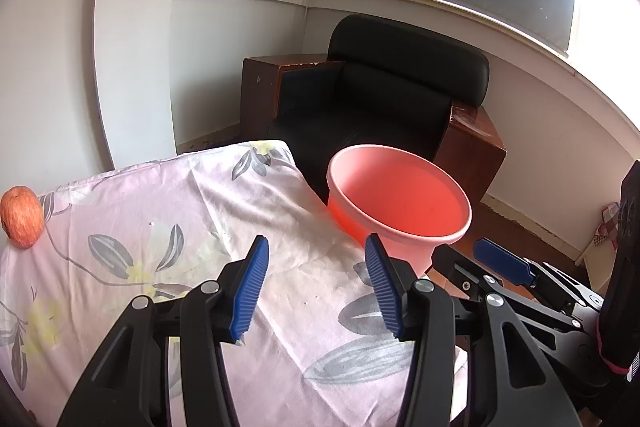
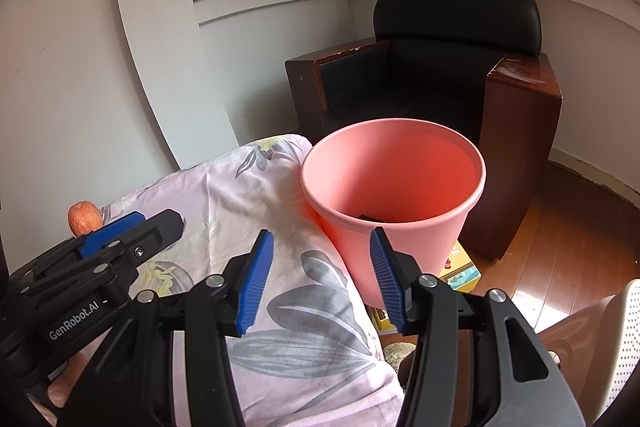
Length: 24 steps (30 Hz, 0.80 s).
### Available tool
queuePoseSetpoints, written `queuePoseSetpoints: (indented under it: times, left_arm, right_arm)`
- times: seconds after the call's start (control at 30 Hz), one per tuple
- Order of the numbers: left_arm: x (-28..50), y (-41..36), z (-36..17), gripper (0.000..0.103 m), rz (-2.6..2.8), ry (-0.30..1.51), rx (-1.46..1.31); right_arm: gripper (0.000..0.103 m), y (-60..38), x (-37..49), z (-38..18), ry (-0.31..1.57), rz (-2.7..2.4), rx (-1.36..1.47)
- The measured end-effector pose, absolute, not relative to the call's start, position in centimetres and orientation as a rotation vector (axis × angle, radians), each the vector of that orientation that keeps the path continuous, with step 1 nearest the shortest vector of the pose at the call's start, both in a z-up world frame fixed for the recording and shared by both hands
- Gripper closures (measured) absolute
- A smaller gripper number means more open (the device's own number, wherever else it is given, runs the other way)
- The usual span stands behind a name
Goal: Collect trash
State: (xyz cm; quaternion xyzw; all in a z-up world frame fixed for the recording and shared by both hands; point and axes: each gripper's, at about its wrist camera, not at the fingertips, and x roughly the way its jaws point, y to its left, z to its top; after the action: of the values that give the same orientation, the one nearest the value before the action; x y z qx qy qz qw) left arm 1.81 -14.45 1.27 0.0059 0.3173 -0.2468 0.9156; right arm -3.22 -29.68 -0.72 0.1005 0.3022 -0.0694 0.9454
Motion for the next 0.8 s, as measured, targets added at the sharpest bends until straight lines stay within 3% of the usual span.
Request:
queuePoseSetpoints:
  times: [0.8]
  left_arm:
    - [2.2, -14.5, -0.1, 0.054, -0.503, 0.684, 0.014]
  right_arm:
    - [0.052, -29.4, -2.7, -1.7, 0.647, -0.127, 0.210]
